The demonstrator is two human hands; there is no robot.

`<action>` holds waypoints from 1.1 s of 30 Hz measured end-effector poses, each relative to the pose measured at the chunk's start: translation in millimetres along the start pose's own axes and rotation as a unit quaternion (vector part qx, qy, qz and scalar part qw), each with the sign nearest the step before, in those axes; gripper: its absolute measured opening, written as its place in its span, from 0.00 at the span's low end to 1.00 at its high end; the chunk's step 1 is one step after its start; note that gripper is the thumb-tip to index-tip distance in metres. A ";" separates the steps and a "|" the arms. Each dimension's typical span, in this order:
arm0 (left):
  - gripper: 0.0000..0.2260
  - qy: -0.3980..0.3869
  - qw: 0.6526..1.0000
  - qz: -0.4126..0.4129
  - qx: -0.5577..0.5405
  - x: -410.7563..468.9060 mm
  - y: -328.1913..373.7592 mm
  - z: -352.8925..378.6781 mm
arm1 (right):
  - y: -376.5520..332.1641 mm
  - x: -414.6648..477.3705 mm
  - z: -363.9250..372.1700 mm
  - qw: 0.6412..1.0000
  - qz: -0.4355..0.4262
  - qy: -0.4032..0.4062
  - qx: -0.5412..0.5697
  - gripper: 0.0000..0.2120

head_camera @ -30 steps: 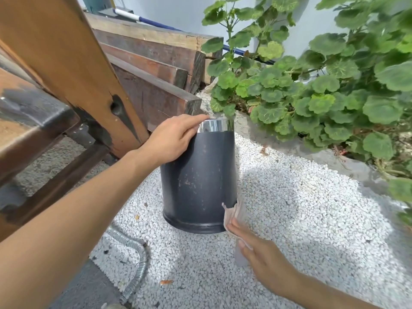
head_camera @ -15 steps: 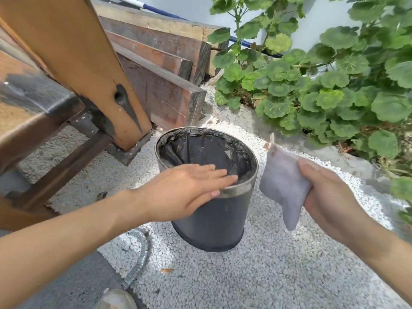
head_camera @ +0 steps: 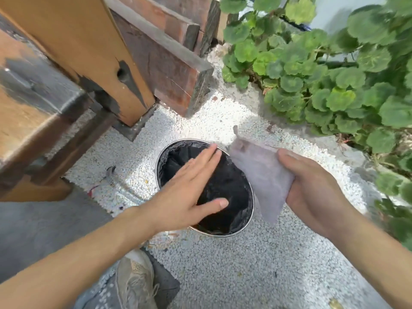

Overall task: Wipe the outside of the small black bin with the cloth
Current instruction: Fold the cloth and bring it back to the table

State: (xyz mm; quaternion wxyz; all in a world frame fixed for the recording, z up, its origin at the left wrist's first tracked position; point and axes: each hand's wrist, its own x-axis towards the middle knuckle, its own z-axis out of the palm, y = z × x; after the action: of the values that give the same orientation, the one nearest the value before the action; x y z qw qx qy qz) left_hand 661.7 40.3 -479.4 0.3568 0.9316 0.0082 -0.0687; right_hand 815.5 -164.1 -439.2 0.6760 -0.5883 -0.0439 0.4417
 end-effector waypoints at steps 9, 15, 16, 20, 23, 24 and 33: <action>0.26 -0.001 0.847 -0.144 -0.511 32.1 110.4 -120.9 | -147.0 -61.3 51.1 0.998 0.043 -0.045 -0.019 0.19; 0.16 0.059 0.836 -0.153 -0.524 10.6 210.7 -205.3 | -255.1 -119.8 77.3 0.998 -0.001 -0.041 -0.055 0.17; 0.18 0.082 0.830 -0.157 -0.528 6.7 232.1 -220.7 | -273.6 -132.7 82.6 0.998 -0.010 -0.038 -0.054 0.16; 0.19 0.160 0.826 -0.137 -0.523 -13.3 321.6 -289.8 | -353.5 -187.7 106.4 0.997 -0.044 -0.041 -0.053 0.16; 0.17 0.192 0.829 -0.125 -0.510 -36.2 385.9 -347.2 | -419.6 -230.7 127.8 0.992 -0.058 -0.054 -0.093 0.14; 0.17 0.202 0.831 -0.124 -0.503 -43.5 402.9 -362.8 | -438.1 -242.8 133.5 0.990 -0.057 -0.057 -0.114 0.13; 0.11 0.250 0.894 -0.151 -0.340 -169.7 498.1 -474.2 | -556.8 -334.2 222.1 0.867 -0.121 -0.211 -0.435 0.07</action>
State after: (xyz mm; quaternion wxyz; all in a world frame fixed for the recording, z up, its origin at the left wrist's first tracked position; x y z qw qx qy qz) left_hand 583.7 -9.3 222.9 0.6230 0.7278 0.2603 0.1201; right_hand 788.2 -167.0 246.6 0.3741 -0.7053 -0.4446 0.4060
